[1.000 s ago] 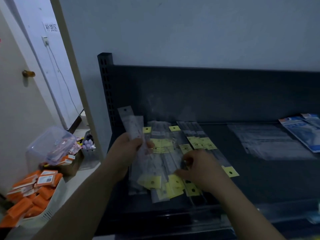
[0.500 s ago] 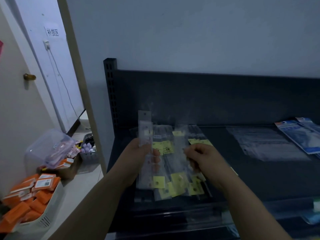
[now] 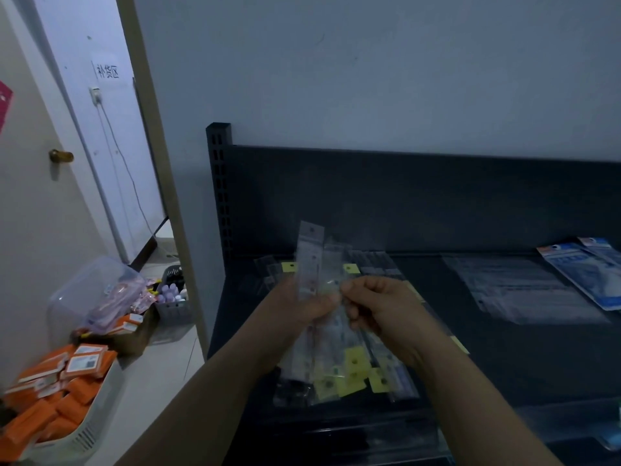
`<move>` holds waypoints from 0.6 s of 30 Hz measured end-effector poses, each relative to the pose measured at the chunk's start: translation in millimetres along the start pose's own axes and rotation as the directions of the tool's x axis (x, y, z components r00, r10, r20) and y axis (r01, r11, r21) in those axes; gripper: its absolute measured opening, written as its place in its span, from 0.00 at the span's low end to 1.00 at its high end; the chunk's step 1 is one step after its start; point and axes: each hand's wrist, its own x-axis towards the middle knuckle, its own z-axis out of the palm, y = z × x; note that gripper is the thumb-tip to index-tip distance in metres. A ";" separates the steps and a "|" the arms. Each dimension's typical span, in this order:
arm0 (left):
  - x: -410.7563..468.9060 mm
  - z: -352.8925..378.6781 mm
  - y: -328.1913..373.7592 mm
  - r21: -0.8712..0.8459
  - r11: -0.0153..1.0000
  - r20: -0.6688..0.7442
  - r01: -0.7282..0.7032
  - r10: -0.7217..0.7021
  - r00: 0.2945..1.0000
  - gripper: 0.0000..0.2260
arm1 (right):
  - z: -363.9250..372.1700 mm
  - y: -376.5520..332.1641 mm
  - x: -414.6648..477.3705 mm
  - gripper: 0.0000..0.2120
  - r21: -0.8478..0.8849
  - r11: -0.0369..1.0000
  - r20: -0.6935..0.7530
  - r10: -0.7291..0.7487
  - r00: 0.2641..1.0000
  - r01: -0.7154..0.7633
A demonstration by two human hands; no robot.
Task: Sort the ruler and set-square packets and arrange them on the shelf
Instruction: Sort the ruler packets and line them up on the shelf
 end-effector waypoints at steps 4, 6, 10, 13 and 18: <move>-4.8 -13.6 -1.1 0.003 1.000 -0.175 0.011 -0.011 0.985 0.05 | 7.9 13.4 9.5 0.07 -0.291 0.947 -0.075 -0.163 0.984 0.135; -6.7 -29.4 -4.2 -0.054 0.997 -0.298 0.061 -0.074 0.952 0.08 | 6.7 20.2 11.1 0.11 -0.612 0.735 0.072 -0.317 0.946 0.292; -4.7 -54.1 -23.1 -0.137 0.975 -0.431 0.173 -0.216 0.876 0.08 | 17.1 28.1 8.9 0.17 -0.759 0.473 0.418 -0.173 0.892 0.448; -3.3 -53.5 -28.6 -0.172 0.959 -0.402 0.223 -0.275 0.873 0.08 | 6.8 33.0 12.7 0.17 -0.855 0.284 0.388 -0.204 0.899 0.434; -3.0 -51.3 -30.3 -0.170 0.956 -0.383 0.240 -0.288 0.878 0.07 | -21.9 40.8 13.1 0.16 -0.876 0.396 0.202 -0.219 0.955 0.276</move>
